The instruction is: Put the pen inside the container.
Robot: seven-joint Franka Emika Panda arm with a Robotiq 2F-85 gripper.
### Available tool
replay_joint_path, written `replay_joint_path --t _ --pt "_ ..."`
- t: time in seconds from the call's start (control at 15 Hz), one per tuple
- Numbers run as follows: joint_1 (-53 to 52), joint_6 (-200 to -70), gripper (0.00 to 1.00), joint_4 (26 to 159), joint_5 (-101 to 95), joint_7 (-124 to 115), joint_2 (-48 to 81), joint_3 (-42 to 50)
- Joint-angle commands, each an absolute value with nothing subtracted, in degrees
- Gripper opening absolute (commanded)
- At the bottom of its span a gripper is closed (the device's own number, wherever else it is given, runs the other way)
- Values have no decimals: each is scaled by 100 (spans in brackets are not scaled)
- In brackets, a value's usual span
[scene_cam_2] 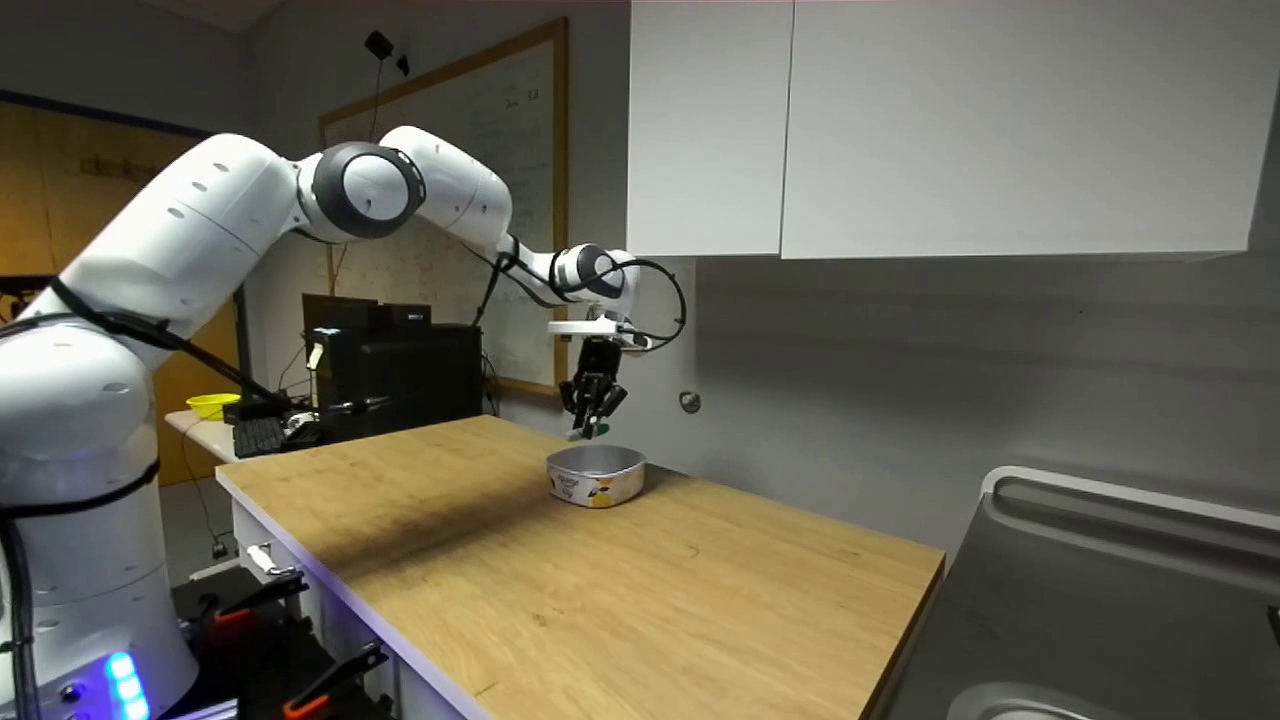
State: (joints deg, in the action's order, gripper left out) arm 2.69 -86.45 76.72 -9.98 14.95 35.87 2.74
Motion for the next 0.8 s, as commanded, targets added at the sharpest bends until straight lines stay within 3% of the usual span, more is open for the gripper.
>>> replay_joint_path --t 0.0,0.73 --pt "241 -8242 5 6965 -1110 1559 4044 186" --pt "143 -7691 5 6069 -1222 1711 4826 149"
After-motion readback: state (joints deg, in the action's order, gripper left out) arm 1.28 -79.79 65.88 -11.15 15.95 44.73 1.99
